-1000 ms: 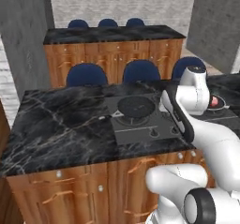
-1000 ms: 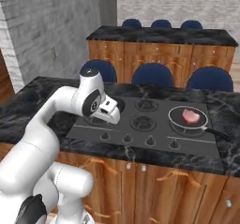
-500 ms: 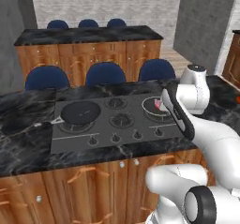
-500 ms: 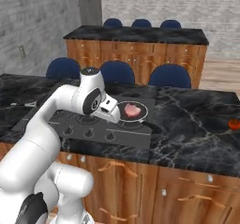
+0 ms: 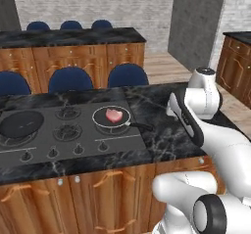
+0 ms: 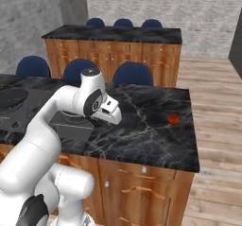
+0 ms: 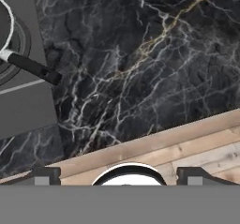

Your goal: Place both pans onto different burners. Then place the tomato and the steak on different pans.

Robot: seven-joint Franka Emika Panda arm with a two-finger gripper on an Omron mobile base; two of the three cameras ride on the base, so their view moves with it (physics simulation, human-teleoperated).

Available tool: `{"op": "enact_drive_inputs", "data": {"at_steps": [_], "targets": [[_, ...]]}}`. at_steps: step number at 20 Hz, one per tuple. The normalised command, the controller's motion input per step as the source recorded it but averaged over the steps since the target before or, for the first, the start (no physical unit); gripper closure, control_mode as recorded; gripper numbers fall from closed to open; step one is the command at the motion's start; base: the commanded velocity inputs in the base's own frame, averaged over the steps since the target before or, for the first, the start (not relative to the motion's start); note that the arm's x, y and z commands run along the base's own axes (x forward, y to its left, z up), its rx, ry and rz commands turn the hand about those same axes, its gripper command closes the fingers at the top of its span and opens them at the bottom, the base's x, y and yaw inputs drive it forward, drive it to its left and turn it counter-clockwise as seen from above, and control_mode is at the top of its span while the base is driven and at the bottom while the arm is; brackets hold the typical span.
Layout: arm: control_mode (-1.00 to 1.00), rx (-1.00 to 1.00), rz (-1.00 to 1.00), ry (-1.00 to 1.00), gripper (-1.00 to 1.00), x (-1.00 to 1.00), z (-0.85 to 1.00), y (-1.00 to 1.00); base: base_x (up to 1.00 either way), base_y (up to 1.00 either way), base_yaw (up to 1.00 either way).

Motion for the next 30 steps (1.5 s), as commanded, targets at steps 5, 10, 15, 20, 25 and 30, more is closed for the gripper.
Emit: {"op": "enact_drive_inputs", "data": {"at_steps": [5,10,15,20,25,30], "targets": [[1.00,0.00,0.00,0.00,-1.00,0.00,0.00,0.00,0.14,-0.76,0.00],[1.00,0.00,0.00,0.00,-1.00,0.00,0.00,0.00,0.36,-0.65,0.00],[1.00,0.00,0.00,0.00,-1.00,0.00,0.00,0.00,0.66,-0.15,0.00],[1.00,0.00,0.00,0.00,-1.00,0.00,0.00,0.00,0.61,-0.15,0.00],[-1.00,0.00,0.00,0.00,-1.00,0.04,0.00,-0.06,0.23,-0.25,0.00],[-1.00,0.00,0.00,0.00,-1.00,0.58,-0.07,-0.39,0.00,0.00,0.00]]}}
